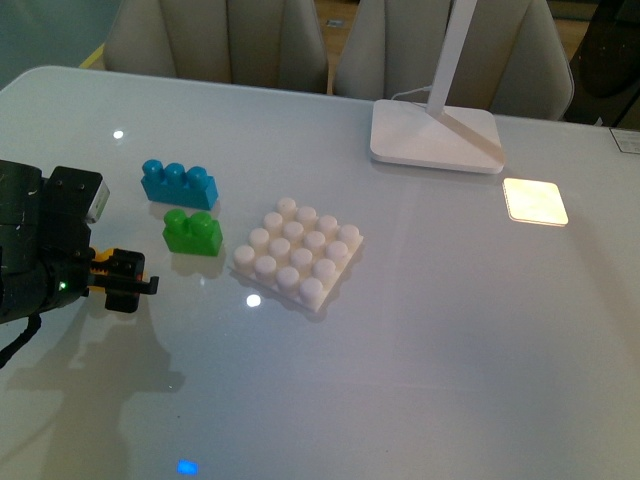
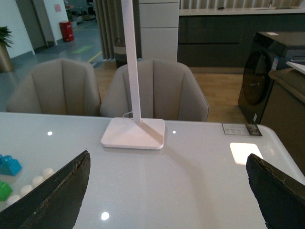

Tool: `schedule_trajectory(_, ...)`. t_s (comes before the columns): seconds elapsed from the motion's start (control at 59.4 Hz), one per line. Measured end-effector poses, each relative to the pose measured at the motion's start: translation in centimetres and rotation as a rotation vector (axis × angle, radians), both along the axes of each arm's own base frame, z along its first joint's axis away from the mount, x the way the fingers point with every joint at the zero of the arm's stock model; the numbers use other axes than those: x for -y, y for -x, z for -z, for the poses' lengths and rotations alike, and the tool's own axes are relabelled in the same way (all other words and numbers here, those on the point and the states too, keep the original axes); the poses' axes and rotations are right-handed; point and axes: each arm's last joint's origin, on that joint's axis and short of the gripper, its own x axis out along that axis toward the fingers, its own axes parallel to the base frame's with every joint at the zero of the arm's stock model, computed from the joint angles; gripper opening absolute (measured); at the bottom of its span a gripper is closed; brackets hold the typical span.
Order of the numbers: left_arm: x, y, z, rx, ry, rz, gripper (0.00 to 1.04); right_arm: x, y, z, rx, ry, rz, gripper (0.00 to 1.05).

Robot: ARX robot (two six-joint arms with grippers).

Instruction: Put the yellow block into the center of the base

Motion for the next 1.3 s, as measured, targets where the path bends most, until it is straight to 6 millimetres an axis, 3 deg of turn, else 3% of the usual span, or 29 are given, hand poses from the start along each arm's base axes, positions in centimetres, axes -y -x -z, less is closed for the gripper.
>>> schedule_trajectory(0.236, 0.0, 0.4, -0.2, -0.003, 0.001, 0.001, 0.64, 0.0, 0.0, 0.0, 0.0, 0.0, 0.0, 0.96)
schedule_trajectory(0.505, 1.2, 2.3, -4.4, 0.081, -0.015, 0.118, 0.64, 0.0, 0.0, 0.0, 0.0, 0.0, 0.0, 0.96)
schedule_trajectory(0.807, 6.5, 3.9, -7.2, 0.133, -0.022, 0.306, 0.64, 0.0, 0.0, 0.0, 0.0, 0.0, 0.0, 0.96)
schedule_trajectory(1.043, 11.9, 5.4, -7.2, 0.125, -0.032, 0.437, 0.64, 0.0, 0.0, 0.0, 0.0, 0.0, 0.0, 0.96)
schedule_trajectory(1.295, 15.1, 4.7, -6.6, 0.108, -0.044, 0.486, 0.64, 0.0, 0.0, 0.0, 0.0, 0.0, 0.0, 0.96)
